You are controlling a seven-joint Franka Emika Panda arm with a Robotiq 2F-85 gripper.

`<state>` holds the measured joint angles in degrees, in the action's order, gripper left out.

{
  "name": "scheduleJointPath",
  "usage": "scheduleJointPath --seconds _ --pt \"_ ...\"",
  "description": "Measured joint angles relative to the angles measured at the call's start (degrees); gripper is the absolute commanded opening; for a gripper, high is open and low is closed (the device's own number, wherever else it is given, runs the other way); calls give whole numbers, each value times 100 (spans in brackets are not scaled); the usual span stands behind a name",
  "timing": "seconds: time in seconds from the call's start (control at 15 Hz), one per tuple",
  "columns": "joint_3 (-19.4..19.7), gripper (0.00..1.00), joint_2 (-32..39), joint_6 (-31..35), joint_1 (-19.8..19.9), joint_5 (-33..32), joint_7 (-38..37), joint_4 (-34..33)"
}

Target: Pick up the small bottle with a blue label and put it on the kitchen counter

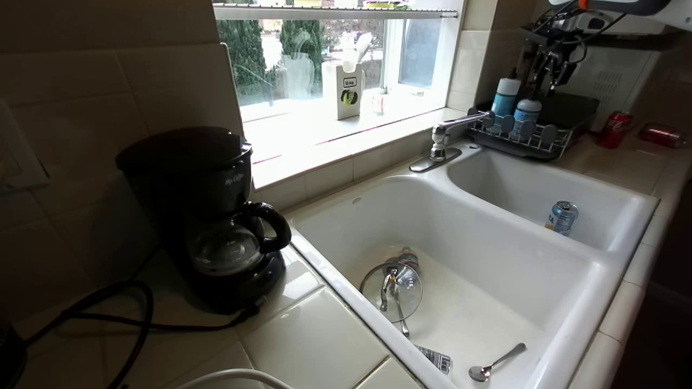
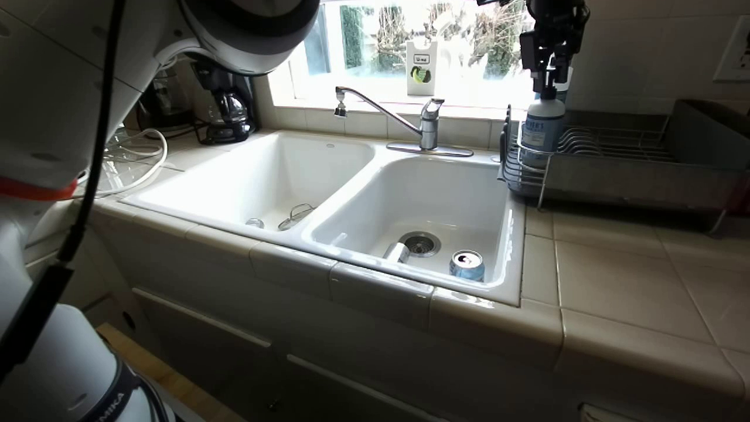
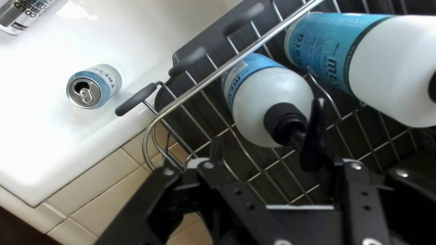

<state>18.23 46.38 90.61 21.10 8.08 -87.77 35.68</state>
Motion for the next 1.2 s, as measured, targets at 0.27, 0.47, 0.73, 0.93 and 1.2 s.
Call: scheduleJointPath --seconds 0.27,0.47,0.73,0.93,1.2 --pt "-152 78 2 28 74 93 302 -46" --pt "-262 69 7 28 131 156 469 -58" --pt "-364 61 47 28 204 195 601 -70" --pt "-399 61 113 34 243 196 648 -111" --pt "-429 35 137 51 260 196 712 -153"
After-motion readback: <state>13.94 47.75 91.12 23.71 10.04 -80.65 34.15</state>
